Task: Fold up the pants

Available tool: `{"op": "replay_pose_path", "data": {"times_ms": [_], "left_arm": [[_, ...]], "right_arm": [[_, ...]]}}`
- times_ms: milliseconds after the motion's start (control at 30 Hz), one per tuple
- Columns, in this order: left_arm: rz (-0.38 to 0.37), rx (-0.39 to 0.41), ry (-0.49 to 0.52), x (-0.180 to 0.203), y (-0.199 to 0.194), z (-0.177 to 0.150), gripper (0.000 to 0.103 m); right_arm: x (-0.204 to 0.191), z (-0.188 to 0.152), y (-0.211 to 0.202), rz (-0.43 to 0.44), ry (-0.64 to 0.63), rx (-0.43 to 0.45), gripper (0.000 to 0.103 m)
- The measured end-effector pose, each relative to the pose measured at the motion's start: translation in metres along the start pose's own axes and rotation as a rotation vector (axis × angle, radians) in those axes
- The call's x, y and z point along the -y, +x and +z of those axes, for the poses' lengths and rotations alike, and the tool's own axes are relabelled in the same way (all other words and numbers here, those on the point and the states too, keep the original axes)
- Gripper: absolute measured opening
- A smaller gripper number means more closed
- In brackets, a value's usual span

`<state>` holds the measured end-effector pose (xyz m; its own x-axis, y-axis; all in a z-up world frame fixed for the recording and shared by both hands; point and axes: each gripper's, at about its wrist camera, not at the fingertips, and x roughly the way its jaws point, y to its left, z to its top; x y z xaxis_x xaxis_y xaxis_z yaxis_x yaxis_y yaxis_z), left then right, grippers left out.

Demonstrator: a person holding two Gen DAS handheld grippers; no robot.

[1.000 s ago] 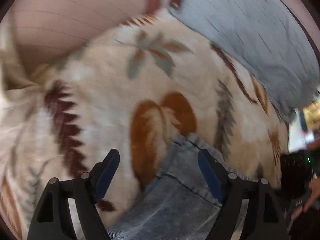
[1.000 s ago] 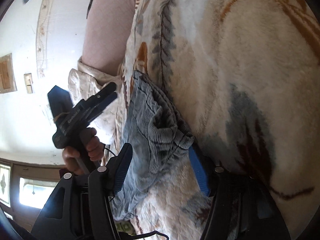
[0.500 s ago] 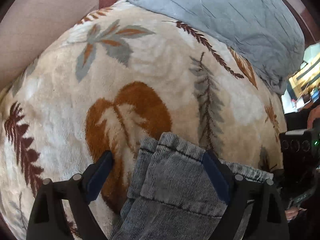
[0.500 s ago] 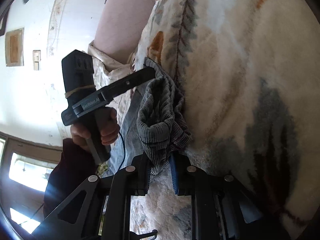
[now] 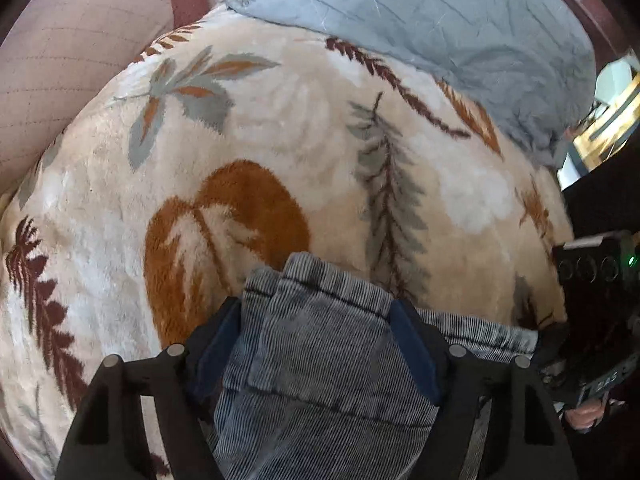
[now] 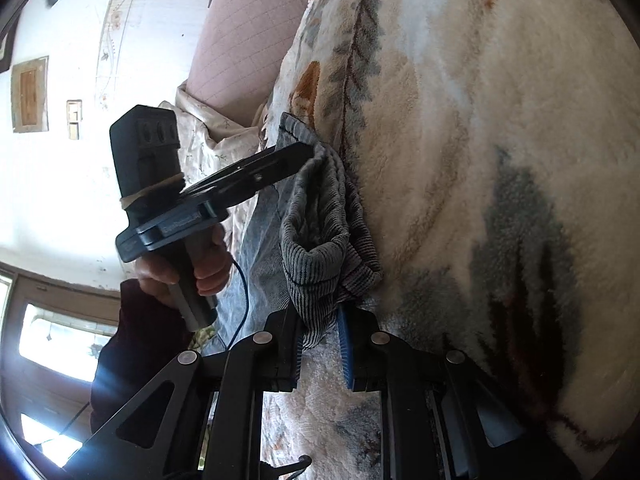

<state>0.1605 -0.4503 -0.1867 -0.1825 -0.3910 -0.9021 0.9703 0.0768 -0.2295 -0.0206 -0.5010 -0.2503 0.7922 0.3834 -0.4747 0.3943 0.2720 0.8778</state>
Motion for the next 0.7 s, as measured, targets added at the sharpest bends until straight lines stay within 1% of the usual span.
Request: {"op": "replay_pose_path", "data": {"times_ms": [100,167,300,333,367,400,467,500,700], "left_arm": [[-0.033,0.020,-0.050,-0.008,-0.001,0.000,0.073],[-0.044,0.029,-0.059,-0.008,-0.003,-0.001,0.065],[-0.037,0.046,-0.048,-0.005,-0.012,-0.006,0.053],[-0.028,0.057,-0.036,-0.002,-0.015,-0.007,0.042],[-0.002,0.067,-0.026,-0.002,-0.018,-0.008,0.028],[0.008,0.072,-0.033,-0.007,-0.023,-0.011,0.024],[-0.028,0.089,-0.063,-0.012,-0.027,-0.011,0.022],[-0.030,0.098,-0.057,-0.011,-0.030,-0.012,0.022],[0.002,0.112,-0.037,-0.002,-0.030,-0.014,0.021]], "right_arm": [[-0.001,-0.001,0.002,-0.002,0.001,0.010,0.017],[-0.003,0.000,0.002,0.005,0.005,0.019,0.018],[-0.009,-0.001,0.002,0.002,-0.037,0.019,0.016],[-0.010,-0.001,0.001,-0.001,-0.045,0.021,0.016],[-0.014,-0.001,0.000,-0.010,-0.061,0.025,0.016],[-0.017,-0.003,-0.001,-0.021,-0.078,0.030,0.016],[-0.027,-0.005,-0.003,-0.039,-0.117,0.042,0.015],[-0.033,-0.007,-0.004,-0.052,-0.143,0.050,0.015],[-0.060,-0.015,-0.014,-0.089,-0.254,0.094,0.014]]}}
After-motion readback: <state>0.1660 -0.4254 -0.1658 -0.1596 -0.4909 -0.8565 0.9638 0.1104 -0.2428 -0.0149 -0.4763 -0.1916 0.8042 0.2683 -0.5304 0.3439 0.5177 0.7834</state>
